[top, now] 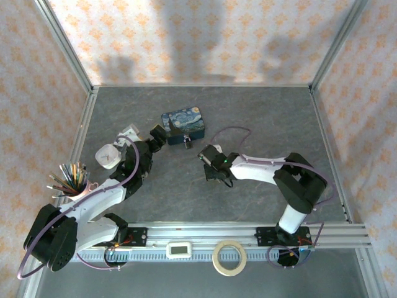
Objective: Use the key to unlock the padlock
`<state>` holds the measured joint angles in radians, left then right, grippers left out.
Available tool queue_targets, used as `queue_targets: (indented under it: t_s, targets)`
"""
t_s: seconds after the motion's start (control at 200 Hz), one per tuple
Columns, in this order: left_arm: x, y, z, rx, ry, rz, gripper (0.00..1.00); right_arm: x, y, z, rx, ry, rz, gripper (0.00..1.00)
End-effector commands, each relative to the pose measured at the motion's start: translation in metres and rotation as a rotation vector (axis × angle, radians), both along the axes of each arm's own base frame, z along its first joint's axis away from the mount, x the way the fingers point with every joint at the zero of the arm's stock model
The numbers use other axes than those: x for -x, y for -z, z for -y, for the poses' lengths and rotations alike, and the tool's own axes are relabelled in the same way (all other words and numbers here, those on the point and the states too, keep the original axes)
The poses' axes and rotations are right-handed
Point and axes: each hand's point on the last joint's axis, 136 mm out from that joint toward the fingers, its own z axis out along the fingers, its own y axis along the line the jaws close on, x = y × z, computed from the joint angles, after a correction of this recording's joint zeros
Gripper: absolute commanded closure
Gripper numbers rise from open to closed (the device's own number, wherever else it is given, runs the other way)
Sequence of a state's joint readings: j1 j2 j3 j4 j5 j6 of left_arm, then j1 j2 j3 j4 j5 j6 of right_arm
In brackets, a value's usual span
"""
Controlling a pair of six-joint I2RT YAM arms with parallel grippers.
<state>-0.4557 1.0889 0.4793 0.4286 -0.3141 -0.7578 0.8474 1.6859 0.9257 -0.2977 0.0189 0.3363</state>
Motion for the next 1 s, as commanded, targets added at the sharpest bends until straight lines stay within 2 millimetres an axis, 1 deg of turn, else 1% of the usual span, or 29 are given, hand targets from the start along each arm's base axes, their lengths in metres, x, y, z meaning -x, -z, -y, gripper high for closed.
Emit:
queue_targets:
  t_s: [0.0, 0.115, 0.19, 0.27, 0.36, 0.465, 0.505, 0.571, 0.716, 0.756, 0.806, 0.866, 0.991]
  targets:
    - [-0.006, -0.006, 0.02, 0.101, 0.08, -0.024, 0.01, -0.009, -0.016, 0.003, -0.066, -0.057, 0.043, 1.0]
    - [-0.005, 0.004, 0.039, 0.218, 0.149, -0.064, 0.02, -0.024, -0.043, 0.005, -0.165, -0.1, 0.11, 1.0]
    - [-0.004, 0.009, 0.053, 0.283, 0.192, -0.085, 0.02, -0.028, -0.062, 0.002, -0.254, -0.151, 0.139, 1.0]
    - [-0.004, 0.01, 0.071, 0.33, 0.258, -0.09, 0.04, -0.031, -0.081, -0.001, -0.349, -0.204, 0.175, 1.0]
    - [-0.005, 0.004, 0.092, 0.352, 0.351, -0.064, 0.07, -0.032, -0.101, -0.004, -0.467, -0.264, 0.204, 1.0]
    - [-0.003, -0.006, 0.112, 0.388, 0.452, -0.007, 0.16, -0.03, -0.126, -0.008, -0.598, -0.346, 0.257, 1.0]
    - [-0.001, -0.008, 0.118, 0.403, 0.484, 0.01, 0.21, -0.028, -0.135, -0.009, -0.63, -0.375, 0.284, 1.0]
    - [0.001, -0.012, 0.127, 0.427, 0.518, 0.025, 0.24, -0.028, -0.148, -0.01, -0.654, -0.403, 0.336, 1.0]
    - [0.002, -0.012, 0.146, 0.437, 0.554, 0.012, 0.25, -0.023, -0.161, -0.015, -0.677, -0.479, 0.385, 1.0]
    - [0.001, -0.011, 0.15, 0.437, 0.561, 0.004, 0.25, -0.023, -0.161, -0.017, -0.678, -0.487, 0.384, 1.0]
    - [0.0, -0.009, 0.156, 0.437, 0.567, -0.012, 0.28, -0.028, -0.161, -0.016, -0.664, -0.476, 0.391, 1.0]
    - [-0.002, -0.008, 0.164, 0.436, 0.574, -0.022, 0.29, -0.031, -0.161, -0.016, -0.654, -0.47, 0.398, 1.0]
    - [-0.007, -0.009, 0.178, 0.411, 0.591, -0.02, 0.34, -0.029, -0.166, -0.02, -0.69, -0.491, 0.417, 1.0]
